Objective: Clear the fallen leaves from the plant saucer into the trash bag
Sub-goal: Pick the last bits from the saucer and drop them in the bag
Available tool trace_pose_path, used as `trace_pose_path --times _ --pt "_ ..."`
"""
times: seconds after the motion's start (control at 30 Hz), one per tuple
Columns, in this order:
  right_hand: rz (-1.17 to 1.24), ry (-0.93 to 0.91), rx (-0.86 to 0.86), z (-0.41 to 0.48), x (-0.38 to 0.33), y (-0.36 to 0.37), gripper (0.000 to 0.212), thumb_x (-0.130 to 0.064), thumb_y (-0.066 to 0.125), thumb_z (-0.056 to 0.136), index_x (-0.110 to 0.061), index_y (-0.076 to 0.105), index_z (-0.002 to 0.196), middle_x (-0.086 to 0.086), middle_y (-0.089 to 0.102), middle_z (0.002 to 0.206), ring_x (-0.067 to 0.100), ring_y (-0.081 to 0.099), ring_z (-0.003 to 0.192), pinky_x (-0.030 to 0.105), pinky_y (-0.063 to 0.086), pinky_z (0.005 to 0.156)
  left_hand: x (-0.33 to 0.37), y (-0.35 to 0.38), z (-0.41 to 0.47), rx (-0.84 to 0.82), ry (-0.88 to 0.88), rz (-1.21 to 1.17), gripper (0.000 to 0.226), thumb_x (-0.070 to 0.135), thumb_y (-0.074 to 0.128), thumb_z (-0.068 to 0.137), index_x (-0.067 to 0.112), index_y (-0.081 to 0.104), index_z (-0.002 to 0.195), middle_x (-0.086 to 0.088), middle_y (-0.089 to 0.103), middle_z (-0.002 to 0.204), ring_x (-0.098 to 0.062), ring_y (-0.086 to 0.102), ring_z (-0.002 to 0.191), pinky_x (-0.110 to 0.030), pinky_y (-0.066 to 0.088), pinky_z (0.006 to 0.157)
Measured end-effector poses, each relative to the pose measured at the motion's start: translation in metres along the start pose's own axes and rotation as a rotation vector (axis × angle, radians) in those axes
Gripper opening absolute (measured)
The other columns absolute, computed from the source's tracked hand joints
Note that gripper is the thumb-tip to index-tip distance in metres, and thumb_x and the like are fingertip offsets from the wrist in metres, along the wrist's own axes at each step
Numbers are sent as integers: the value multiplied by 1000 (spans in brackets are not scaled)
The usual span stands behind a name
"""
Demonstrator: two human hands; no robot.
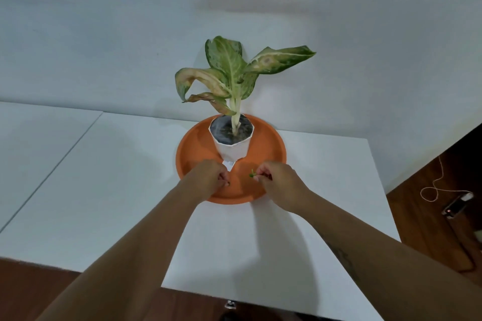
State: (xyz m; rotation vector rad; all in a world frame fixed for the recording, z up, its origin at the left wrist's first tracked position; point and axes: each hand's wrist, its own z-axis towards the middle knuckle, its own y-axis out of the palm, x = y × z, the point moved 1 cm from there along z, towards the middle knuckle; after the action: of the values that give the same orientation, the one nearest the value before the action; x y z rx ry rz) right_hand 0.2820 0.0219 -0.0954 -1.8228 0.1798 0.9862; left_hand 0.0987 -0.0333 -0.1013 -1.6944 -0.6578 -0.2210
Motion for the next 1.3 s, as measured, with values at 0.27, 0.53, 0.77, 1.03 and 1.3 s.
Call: trace_pose_path --times 0.27,0.53,0.77,1.03,1.3 --pt "-48 76 31 8 -7 14 11 -24 57 92 -19 66 96 -10 62 88 21 61 94 41 46 94 -7 -4 9 -72 117 162 14 19 60 92 24 70 83 8 67 83 -14 64 86 -27 52 80" --pt "8 111 87 2 -3 -2 10 -22 59 91 -22 60 82 -13 55 73 19 54 81 39 42 87 -2 -9 4 -17 141 -20 15 15 61 91 26 65 83 15 63 78 -10 61 82 -23 49 76" --pt "169 149 129 -26 33 -35 10 -20 58 91 -16 61 82 -12 53 71 7 46 63 23 38 65 53 0 -8 6 184 -147 7 18 63 90 18 69 86 7 68 83 -4 57 72 -8 42 60" --pt "246 219 161 -85 106 -104 13 -20 55 93 -16 59 82 -9 50 71 7 43 60 17 32 52 153 54 -19 -35 156 -252 8 21 64 91 20 68 85 3 67 78 -11 60 71 -18 49 64" --pt "198 261 214 -168 205 -189 16 -20 57 93 -16 57 78 -7 52 70 7 44 62 20 34 53 283 149 -30 -79 158 -335 9 18 66 90 11 70 86 -2 68 75 -13 63 67 -22 50 62"
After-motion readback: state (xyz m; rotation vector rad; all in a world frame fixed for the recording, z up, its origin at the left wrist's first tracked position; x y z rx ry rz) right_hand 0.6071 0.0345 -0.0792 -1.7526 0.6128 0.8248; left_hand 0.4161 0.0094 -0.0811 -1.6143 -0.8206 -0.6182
